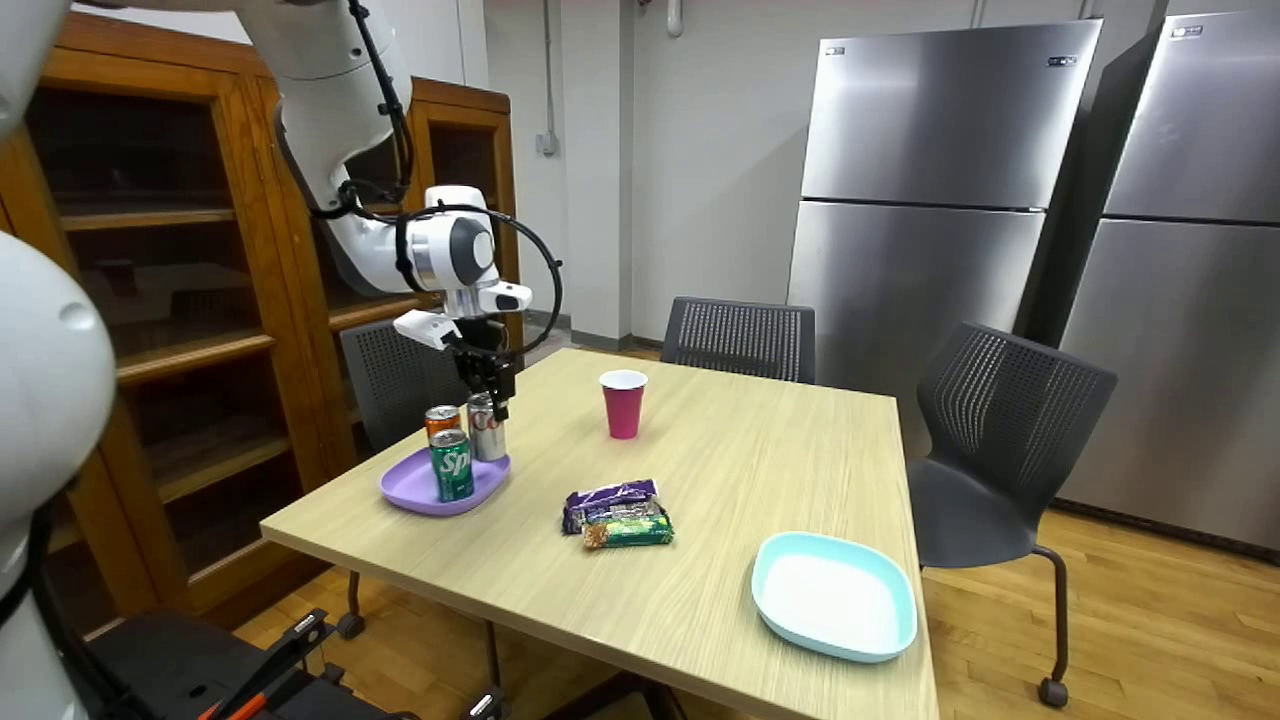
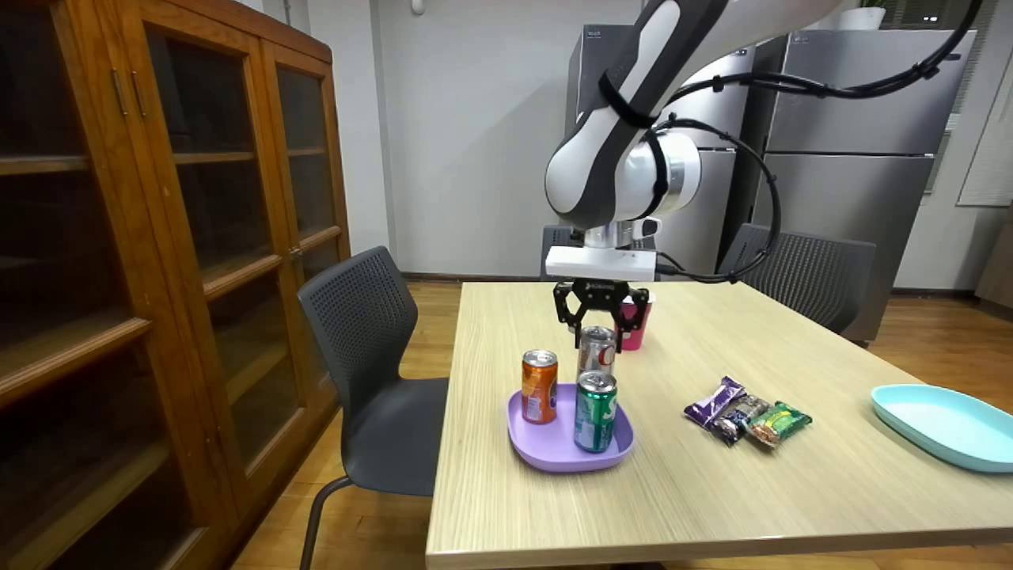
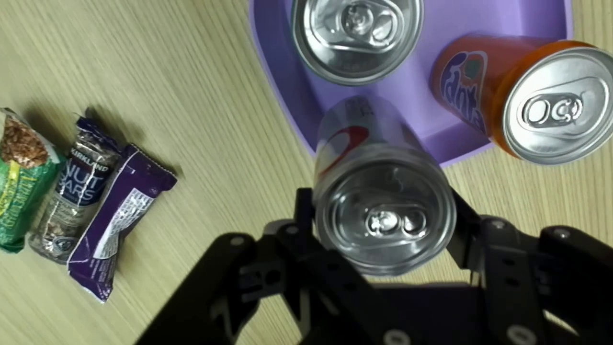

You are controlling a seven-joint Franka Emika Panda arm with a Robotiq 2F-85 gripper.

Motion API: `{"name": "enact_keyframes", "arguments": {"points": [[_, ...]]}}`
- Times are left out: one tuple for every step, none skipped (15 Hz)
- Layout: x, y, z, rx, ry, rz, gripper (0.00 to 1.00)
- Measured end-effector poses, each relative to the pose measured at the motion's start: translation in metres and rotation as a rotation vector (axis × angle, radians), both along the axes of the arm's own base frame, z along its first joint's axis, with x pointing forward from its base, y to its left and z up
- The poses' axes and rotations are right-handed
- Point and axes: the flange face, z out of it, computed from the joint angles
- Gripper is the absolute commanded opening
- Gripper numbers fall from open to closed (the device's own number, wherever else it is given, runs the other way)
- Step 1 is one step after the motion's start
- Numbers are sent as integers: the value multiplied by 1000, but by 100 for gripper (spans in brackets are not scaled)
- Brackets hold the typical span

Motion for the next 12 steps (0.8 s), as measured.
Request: {"name": "enact_keyframes", "arguments": {"points": [[0, 3, -2, 0, 4, 4, 39], [0, 5, -4, -1, 9, 7, 39], [0, 8, -7, -3, 15, 10, 39], [-1, 10, -9, -3, 19, 13, 39], [-1, 11, -11, -4, 24, 15, 39], [-2, 13, -13, -5, 28, 17, 39], [-2, 14, -15, -5, 32, 18, 39], [-3, 15, -16, -5, 35, 19, 39], [-3, 15, -18, -6, 37, 20, 39], [-3, 16, -19, -6, 39, 21, 39], [-2, 16, -21, -6, 40, 21, 39], [-2, 16, -22, -7, 41, 21, 39]]}}
